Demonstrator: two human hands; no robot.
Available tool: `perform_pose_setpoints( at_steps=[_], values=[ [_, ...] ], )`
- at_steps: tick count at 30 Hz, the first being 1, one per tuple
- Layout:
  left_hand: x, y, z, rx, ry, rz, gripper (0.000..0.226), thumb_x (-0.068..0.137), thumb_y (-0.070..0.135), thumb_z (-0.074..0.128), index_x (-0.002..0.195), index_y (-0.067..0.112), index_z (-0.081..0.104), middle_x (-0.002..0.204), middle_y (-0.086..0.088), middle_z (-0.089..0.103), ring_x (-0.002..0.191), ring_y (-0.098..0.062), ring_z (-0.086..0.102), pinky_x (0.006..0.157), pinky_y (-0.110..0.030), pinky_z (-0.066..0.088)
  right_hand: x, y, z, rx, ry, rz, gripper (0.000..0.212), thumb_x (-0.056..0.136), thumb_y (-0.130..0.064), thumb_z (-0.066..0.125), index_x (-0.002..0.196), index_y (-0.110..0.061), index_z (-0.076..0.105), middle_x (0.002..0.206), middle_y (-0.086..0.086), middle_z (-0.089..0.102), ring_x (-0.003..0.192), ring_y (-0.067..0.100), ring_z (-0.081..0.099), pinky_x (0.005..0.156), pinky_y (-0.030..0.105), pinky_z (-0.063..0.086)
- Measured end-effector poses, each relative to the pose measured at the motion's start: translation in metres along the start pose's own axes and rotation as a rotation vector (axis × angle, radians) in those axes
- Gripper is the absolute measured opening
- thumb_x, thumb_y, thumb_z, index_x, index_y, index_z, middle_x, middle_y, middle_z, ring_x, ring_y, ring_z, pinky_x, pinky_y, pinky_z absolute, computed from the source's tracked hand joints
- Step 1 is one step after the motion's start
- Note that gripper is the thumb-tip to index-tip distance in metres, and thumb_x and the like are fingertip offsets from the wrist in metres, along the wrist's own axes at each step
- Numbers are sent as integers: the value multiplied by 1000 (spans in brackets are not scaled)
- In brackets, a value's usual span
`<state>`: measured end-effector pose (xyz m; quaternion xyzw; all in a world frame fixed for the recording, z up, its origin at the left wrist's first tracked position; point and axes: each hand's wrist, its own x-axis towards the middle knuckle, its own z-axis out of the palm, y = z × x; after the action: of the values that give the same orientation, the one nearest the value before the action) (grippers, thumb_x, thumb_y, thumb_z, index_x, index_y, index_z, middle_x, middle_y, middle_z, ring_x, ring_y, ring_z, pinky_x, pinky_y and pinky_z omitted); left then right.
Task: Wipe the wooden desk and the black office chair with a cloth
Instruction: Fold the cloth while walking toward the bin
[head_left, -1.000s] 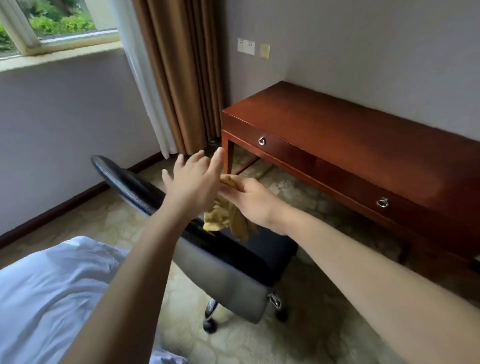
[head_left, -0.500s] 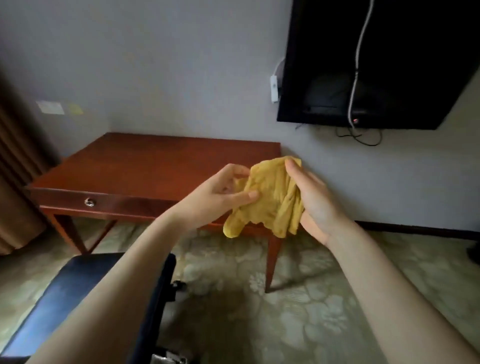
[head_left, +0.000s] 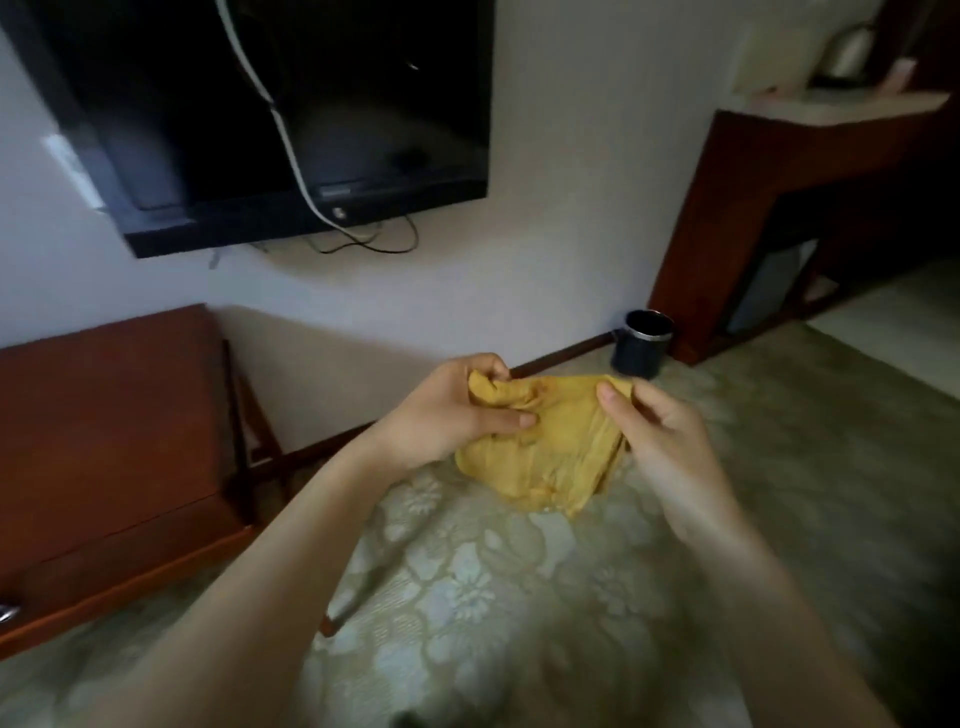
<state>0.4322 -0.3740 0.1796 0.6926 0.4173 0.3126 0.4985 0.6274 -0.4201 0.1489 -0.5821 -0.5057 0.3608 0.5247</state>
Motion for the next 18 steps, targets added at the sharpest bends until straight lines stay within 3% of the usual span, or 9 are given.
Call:
perform_pose_setpoints(
  at_steps=[3, 6, 9, 11, 14, 18],
  values=[
    [60, -20, 21, -38, -89, -34, 31, 72, 6, 78, 82, 18, 51, 64, 15, 56, 60, 1, 54, 56, -13, 44, 29, 23, -24, 61, 95, 114, 23, 89, -32, 61, 88, -10, 69, 86, 10, 71, 79, 21, 69, 67, 32, 54],
    [124, -43, 35, 30, -19, -32, 44, 70, 20, 82, 103, 26, 54, 90, 4, 60, 85, -12, 60, 73, -26, 51, 63, 42, -32, 329, 111, 273, 21, 85, -31, 64, 96, -15, 70, 95, 5, 73, 88, 19, 70, 67, 28, 55],
    [175, -55, 49, 288, 143, 97, 64, 72, 32, 77, 128, 26, 46, 119, 0, 51, 113, -19, 49, 96, -36, 44, 107, 58, -33, 539, 243, 380, 25, 88, -30, 61, 108, -16, 67, 102, 4, 73, 93, 18, 70, 66, 26, 55],
    [202, -60, 61, 301, 53, 234, 57, 76, 34, 74, 126, 27, 51, 119, 6, 51, 111, -10, 48, 95, -27, 42, 141, 67, -34, 617, 371, 421, 23, 92, -27, 57, 109, -13, 65, 97, 5, 73, 89, 17, 70, 64, 27, 56],
    [228, -71, 82, 188, -183, 288, 42, 80, 30, 72, 120, 27, 61, 107, 17, 59, 95, 7, 54, 80, -10, 43, 178, 80, -36, 747, 524, 421, 18, 95, -25, 54, 103, -12, 64, 77, 0, 72, 72, 12, 70, 57, 25, 54],
    [289, -82, 109, 16, -227, 235, 44, 81, 11, 70, 121, 26, 61, 108, 14, 62, 96, 7, 56, 81, -7, 43, 222, 105, -54, 925, 675, 462, 12, 94, -18, 56, 99, -9, 61, 65, -2, 68, 63, 9, 69, 54, 21, 54]
  ],
)
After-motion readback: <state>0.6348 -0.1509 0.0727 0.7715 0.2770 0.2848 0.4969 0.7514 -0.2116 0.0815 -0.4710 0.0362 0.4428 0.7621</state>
